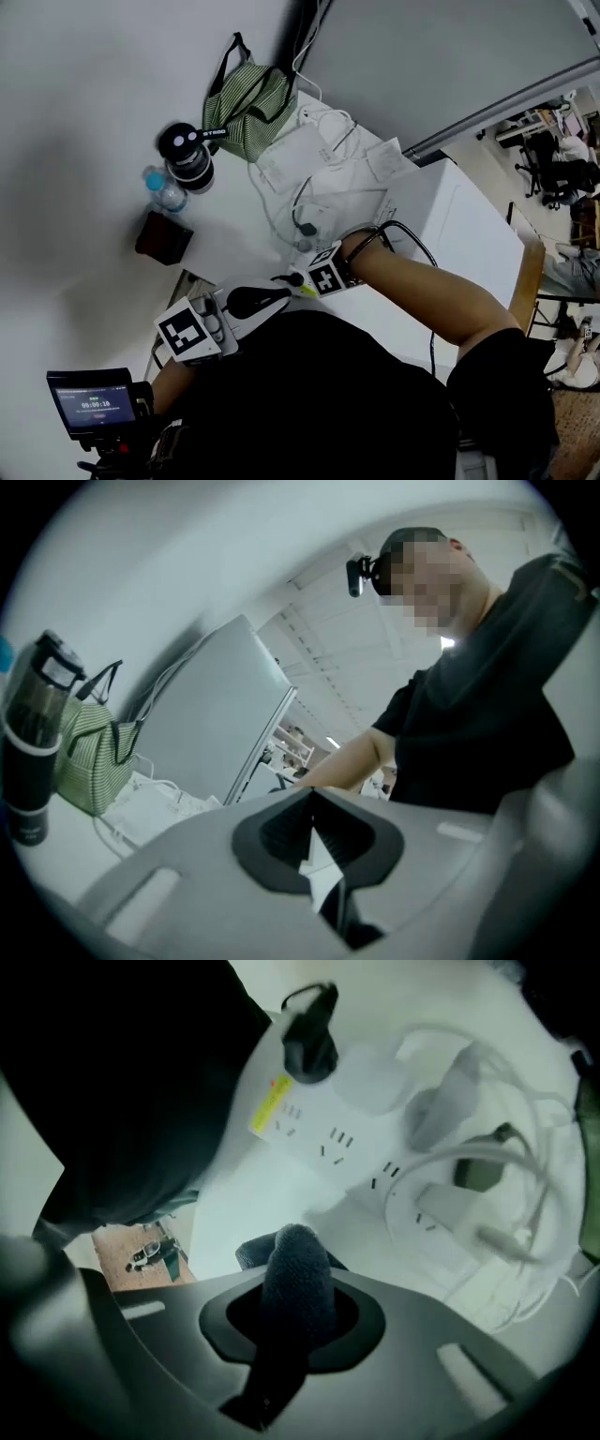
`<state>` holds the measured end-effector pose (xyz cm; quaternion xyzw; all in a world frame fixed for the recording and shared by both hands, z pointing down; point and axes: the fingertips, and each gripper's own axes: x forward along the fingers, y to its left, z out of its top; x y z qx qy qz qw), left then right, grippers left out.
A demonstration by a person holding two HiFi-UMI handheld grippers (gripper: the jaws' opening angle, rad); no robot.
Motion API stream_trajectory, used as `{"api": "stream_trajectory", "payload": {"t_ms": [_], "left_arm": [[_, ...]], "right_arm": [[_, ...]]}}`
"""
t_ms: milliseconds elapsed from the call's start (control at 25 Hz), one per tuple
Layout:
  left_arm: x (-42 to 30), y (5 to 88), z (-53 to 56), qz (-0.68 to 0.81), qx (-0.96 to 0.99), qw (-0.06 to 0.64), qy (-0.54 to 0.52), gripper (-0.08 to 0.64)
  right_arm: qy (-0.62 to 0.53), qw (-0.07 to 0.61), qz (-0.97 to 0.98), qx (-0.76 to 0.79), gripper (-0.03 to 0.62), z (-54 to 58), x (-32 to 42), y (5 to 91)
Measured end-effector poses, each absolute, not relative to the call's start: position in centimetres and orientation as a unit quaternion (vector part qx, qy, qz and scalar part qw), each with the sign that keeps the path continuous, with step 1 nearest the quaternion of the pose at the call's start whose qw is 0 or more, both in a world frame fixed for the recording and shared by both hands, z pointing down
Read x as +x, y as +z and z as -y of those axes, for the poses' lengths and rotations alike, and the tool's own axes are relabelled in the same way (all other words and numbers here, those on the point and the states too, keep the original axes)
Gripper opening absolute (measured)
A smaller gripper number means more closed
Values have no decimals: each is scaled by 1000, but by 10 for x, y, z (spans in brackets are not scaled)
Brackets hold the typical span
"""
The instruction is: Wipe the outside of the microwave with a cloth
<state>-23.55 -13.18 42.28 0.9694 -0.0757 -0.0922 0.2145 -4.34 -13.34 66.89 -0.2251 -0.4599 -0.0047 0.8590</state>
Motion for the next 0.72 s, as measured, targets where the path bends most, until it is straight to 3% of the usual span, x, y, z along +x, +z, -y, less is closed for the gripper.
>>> {"api": "stream_trajectory", "payload": {"t_ms": [160, 320, 520, 720], "left_arm": [[-200, 390, 136, 42, 977, 192, -84, 3], [-123, 333, 120, -4, 983, 166, -85, 3], [-3, 294, 80, -48, 979, 180, -84, 3], [85, 289, 53, -80, 975, 200, -55, 3]], "right_arm": [[-10, 786, 602, -141, 54, 132, -75, 545], [8, 611, 789, 58, 54, 131, -32, 395], [52, 369, 871, 320, 54, 89, 170, 279], [78, 138, 824, 543, 54, 48, 394, 283]]}}
